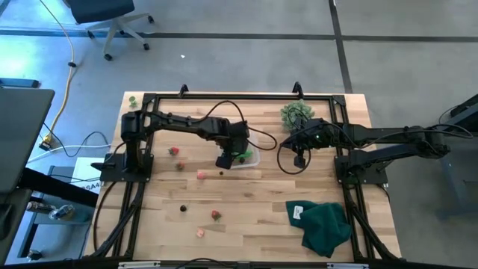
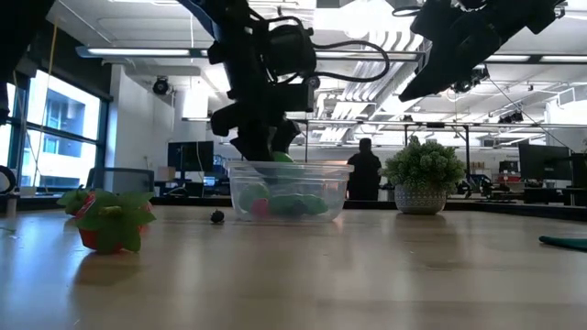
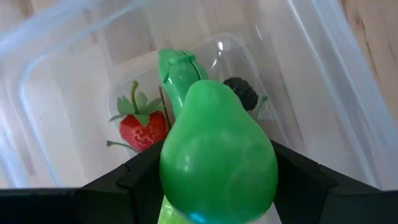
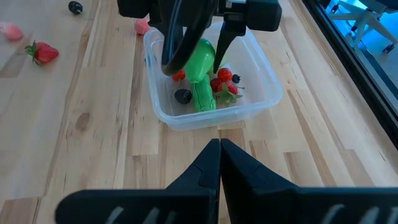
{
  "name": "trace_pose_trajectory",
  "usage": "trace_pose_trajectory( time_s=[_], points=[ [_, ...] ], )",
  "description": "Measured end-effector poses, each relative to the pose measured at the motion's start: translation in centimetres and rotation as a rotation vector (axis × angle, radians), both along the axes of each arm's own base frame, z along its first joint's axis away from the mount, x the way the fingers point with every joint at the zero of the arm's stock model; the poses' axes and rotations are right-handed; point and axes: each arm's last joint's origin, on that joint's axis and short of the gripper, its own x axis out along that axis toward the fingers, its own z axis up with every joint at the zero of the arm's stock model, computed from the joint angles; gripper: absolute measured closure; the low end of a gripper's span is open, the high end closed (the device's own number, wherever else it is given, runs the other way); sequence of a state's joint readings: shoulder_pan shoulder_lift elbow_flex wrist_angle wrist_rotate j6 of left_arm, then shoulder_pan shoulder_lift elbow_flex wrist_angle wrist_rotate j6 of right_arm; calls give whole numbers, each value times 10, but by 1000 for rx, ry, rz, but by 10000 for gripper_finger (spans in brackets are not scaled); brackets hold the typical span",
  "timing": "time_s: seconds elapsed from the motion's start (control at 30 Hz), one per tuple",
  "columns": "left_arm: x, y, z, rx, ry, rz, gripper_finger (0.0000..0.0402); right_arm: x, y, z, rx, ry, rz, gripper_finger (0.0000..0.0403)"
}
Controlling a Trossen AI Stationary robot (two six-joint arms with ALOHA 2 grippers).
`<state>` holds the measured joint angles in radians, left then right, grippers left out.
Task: Pick and placing Produce into tupperware
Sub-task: Put the pear into the transparent bin
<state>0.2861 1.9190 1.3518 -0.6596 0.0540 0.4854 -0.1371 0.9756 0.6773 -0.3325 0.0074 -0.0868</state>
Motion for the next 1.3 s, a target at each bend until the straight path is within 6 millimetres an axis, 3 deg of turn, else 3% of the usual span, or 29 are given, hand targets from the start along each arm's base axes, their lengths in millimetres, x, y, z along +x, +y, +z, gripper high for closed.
trace_pose_trajectory(
  time_s=[0.63, 0.93, 1.1, 1.3],
  points=[
    [0, -5, -3, -7, 5, 29, 173, 0, 0, 0, 0, 0, -1, 401],
    [0, -5, -3, -14, 3, 28, 132, 0, 0, 0, 0, 0, 0, 401],
    [0, -5, -3, -13, -1, 28, 132, 0, 0, 0, 0, 0, -1, 401],
    [3, -6, 15, 7, -18, 26, 130, 0, 0, 0, 0, 0, -1, 401]
  ],
)
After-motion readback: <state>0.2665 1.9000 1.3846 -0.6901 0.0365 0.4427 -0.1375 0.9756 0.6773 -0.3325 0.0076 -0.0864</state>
